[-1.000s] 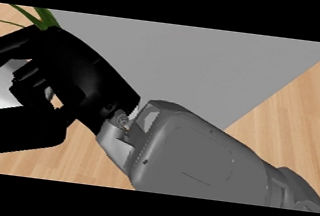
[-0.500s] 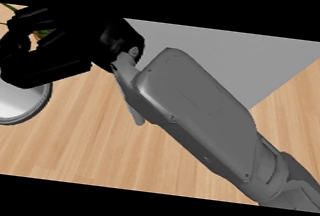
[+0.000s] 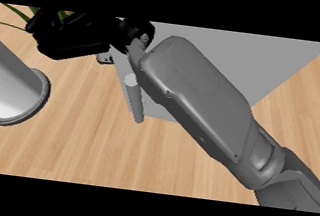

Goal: Pick up the wine, place it into the cabinet and close the cabinet

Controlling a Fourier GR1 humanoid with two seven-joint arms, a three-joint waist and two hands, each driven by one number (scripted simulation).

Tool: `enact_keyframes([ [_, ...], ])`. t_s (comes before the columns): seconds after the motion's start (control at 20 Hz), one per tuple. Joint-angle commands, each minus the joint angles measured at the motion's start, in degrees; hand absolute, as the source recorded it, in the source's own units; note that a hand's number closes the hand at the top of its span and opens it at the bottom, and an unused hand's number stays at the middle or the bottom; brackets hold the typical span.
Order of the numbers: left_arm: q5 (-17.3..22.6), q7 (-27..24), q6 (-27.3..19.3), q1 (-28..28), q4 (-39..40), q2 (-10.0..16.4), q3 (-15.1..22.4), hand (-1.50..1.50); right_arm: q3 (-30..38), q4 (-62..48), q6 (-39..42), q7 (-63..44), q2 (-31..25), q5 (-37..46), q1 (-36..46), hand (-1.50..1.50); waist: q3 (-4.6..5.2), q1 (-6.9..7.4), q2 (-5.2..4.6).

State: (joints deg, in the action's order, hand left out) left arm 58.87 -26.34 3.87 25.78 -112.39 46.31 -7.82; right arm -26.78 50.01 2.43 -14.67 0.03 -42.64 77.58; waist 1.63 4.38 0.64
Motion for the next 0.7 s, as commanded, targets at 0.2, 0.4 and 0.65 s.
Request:
enact_keyframes([
  [0.2, 1.99, 2.32, 1.16, -0.91, -1.90, 0.54, 0.62, -1.50, 4.24, -8.23, 1.18, 6.29, -8.60, 1.19, -4.43, 1.50, -1.62, -2.97, -2.35],
  [0.4, 1.84, 2.35, 0.81, -1.32, -3.83, -0.04, 1.74, -1.50, 5.52, -8.97, -0.63, 7.51, -9.78, 0.39, -4.21, 1.50, -1.66, -3.58, -2.44],
  [0.65, 2.59, 3.90, -0.07, -2.76, -4.43, -0.57, 4.10, -1.50, 3.93, -9.49, -0.29, 9.51, -8.48, -0.43, -4.77, 1.50, -1.57, -4.76, -3.06],
])
